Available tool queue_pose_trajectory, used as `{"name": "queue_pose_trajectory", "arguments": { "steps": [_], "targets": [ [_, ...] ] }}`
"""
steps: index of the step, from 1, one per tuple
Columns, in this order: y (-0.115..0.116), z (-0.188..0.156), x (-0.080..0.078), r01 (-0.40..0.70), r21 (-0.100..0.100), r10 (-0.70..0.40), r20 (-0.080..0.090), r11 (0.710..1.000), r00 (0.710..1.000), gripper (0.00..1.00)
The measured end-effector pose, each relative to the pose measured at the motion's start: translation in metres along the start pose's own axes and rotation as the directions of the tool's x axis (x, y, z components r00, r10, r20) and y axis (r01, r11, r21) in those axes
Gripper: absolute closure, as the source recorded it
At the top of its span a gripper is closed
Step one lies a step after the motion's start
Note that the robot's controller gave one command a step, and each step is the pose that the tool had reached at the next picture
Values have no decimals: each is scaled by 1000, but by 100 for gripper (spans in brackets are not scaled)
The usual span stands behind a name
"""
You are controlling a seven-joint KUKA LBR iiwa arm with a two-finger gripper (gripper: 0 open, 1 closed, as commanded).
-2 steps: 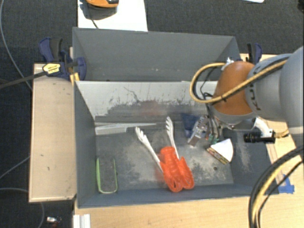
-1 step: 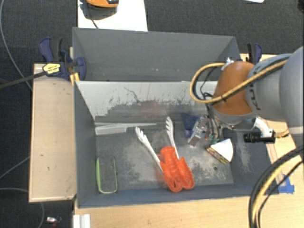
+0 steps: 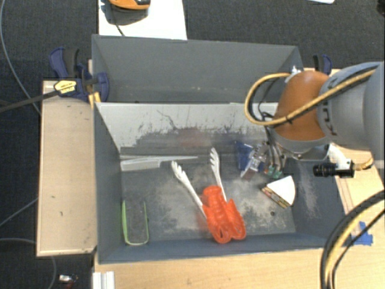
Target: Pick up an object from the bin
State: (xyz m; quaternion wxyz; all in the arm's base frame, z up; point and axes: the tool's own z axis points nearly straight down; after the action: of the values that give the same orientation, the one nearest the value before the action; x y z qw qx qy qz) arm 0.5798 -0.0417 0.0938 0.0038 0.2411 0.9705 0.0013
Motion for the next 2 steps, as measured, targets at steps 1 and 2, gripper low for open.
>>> {"name": "queue_pose_trajectory", "arguments": {
  "steps": [1,2],
  "targets": [
    [1,-22,-2,1,-3,-1,6,1000,1000,100],
    [1,-26,-2,3,-3,-3,9,1000,1000,100]
  ]
}}
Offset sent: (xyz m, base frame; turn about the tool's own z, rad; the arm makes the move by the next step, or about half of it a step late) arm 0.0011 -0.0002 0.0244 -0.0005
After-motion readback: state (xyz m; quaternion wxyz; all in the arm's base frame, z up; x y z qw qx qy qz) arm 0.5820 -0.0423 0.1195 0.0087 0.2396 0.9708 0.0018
